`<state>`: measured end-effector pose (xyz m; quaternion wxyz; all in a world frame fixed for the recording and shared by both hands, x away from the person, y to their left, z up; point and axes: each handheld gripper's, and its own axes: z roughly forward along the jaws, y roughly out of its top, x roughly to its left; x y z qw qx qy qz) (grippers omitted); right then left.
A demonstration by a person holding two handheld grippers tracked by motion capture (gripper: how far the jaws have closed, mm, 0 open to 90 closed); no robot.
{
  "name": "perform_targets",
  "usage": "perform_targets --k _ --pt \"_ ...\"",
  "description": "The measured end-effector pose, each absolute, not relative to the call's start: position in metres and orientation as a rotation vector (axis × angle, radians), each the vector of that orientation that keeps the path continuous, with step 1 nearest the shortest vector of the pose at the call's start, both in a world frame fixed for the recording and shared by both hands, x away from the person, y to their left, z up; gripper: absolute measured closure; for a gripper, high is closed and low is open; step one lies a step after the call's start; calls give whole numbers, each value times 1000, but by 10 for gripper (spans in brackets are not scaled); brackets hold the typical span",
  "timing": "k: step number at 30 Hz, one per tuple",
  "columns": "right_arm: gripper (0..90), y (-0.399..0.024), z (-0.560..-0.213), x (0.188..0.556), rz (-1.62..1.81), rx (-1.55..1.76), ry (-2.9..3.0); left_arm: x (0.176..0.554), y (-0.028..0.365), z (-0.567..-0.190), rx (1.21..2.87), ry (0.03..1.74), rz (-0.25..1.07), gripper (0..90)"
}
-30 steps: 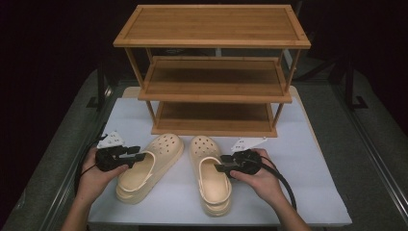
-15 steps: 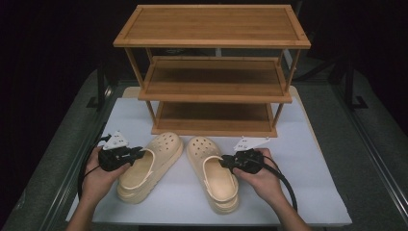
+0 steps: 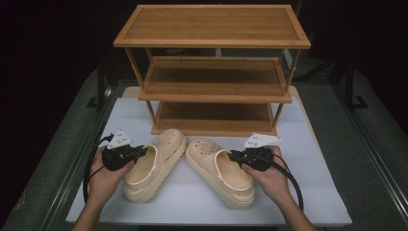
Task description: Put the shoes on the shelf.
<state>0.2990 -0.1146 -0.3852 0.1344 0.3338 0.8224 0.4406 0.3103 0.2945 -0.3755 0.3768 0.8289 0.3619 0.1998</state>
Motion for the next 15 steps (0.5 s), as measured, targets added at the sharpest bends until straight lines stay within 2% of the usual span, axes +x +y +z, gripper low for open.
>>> perform_targets --k 15 --pt "837 -159 -362 316 1256 1061 2228 333 252 -356 2113 889 530 837"
